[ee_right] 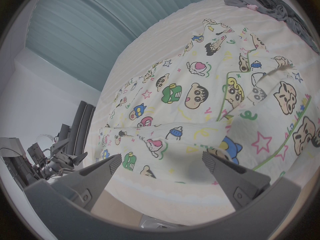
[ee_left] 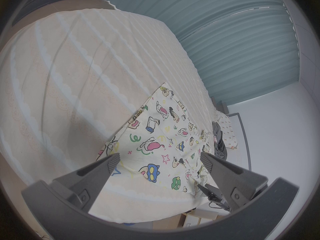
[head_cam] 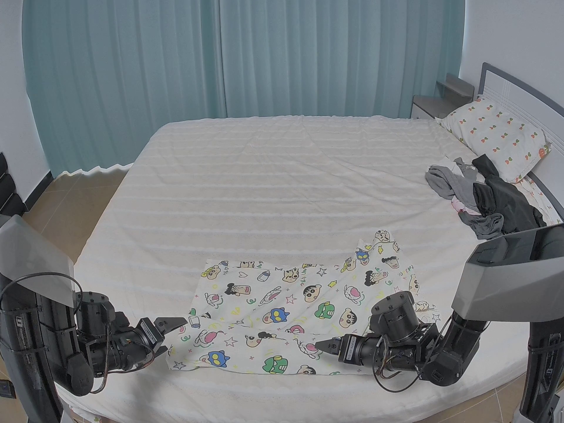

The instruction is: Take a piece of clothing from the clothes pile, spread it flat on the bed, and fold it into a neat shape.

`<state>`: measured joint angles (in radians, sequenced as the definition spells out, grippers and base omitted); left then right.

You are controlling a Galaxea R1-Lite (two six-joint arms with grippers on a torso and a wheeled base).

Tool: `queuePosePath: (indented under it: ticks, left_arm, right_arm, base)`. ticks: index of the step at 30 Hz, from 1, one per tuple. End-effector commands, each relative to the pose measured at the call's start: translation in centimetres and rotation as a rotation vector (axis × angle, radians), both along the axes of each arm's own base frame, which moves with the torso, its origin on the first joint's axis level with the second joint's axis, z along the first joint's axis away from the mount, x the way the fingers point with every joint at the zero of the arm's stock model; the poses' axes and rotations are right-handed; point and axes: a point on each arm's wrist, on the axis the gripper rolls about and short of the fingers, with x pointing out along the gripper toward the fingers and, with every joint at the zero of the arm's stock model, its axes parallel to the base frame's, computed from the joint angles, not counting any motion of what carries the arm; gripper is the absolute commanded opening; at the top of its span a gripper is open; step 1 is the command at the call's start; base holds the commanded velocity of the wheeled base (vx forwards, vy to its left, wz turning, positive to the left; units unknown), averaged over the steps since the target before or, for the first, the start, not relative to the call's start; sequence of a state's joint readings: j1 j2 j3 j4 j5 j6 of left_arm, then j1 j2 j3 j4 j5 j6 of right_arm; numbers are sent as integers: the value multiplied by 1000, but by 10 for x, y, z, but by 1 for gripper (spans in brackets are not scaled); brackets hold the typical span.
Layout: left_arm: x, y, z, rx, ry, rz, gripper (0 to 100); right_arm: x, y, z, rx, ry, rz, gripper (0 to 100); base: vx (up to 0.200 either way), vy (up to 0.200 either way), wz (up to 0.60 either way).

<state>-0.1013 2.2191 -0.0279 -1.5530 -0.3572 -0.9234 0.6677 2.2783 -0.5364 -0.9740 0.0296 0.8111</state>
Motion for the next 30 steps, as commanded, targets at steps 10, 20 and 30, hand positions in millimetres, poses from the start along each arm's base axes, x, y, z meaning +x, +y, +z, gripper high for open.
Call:
queuePosePath:
  ticks: [10,20,30]
  left_arm:
    - [1,0,1,-2,-15,0,100]
    - [1,0,1,-2,-15,0,100]
    - [1,0,1,-2,-15,0,100]
  right_arm:
    - [17,9,-4,-87,25,-11,100]
    - [36,16,-1,-79,-2,-39,100]
    - [52,19,2,-67,-33,-71,100]
  base:
    - [0,0,0]
    - [0,0,0]
    - [0,0,0]
